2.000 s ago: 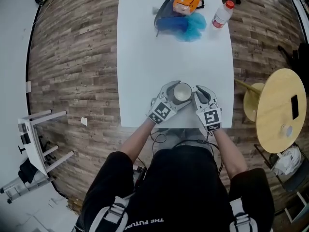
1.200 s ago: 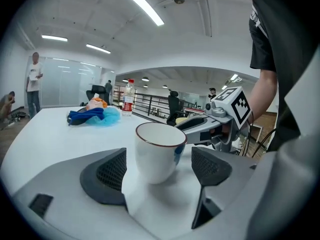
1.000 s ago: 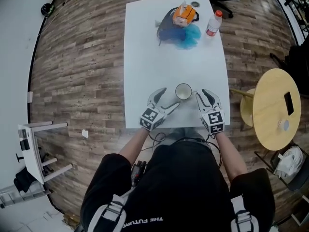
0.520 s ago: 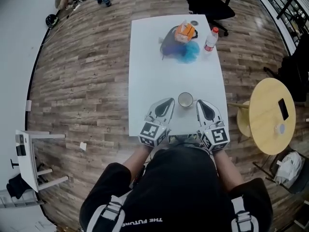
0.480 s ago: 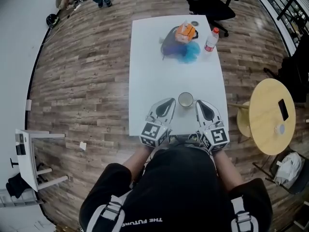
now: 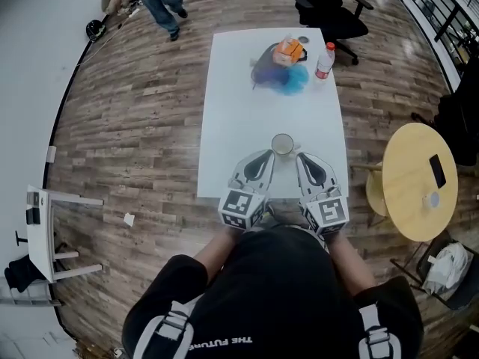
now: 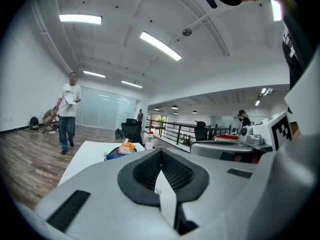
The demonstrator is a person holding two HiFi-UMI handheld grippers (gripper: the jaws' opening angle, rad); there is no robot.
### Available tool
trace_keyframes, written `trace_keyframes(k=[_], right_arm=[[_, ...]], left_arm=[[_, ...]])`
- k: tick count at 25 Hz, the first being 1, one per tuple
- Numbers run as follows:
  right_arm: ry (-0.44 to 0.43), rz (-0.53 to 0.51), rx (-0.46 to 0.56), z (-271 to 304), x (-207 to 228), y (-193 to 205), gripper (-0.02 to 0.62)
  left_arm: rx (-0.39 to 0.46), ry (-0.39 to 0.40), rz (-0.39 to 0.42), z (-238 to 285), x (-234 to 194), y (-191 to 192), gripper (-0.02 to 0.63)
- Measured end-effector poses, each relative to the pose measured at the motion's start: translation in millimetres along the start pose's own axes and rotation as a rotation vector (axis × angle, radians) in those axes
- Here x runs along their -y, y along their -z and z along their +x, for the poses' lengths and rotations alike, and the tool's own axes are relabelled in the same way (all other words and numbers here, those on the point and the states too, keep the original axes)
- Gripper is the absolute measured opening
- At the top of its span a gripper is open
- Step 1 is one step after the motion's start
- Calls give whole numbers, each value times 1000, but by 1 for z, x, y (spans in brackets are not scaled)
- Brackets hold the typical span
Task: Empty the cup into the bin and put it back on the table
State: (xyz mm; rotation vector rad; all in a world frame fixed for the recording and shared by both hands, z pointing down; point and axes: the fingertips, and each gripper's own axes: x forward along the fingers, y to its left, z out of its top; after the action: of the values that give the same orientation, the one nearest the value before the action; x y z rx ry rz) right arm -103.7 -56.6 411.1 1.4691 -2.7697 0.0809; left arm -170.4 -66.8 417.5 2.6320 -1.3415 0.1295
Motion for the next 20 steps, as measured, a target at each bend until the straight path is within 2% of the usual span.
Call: trace_keyframes(k=[3,11,15,20], right_arm=[[-3,-4,27,-31,-2,-12,17],[5,14,50,-89,-10,-17,17],[27,-4,38,-97,-21,-15,16],[34,-12,34,-93,-39,-19,17]], left_arm=[[8,-19,6,-13,28,-2,20],[22,-45,105,-38,91,-12,21],[20,-23,109,-50,101,-7,21],[25,-15,96,-64,89,-7,21]])
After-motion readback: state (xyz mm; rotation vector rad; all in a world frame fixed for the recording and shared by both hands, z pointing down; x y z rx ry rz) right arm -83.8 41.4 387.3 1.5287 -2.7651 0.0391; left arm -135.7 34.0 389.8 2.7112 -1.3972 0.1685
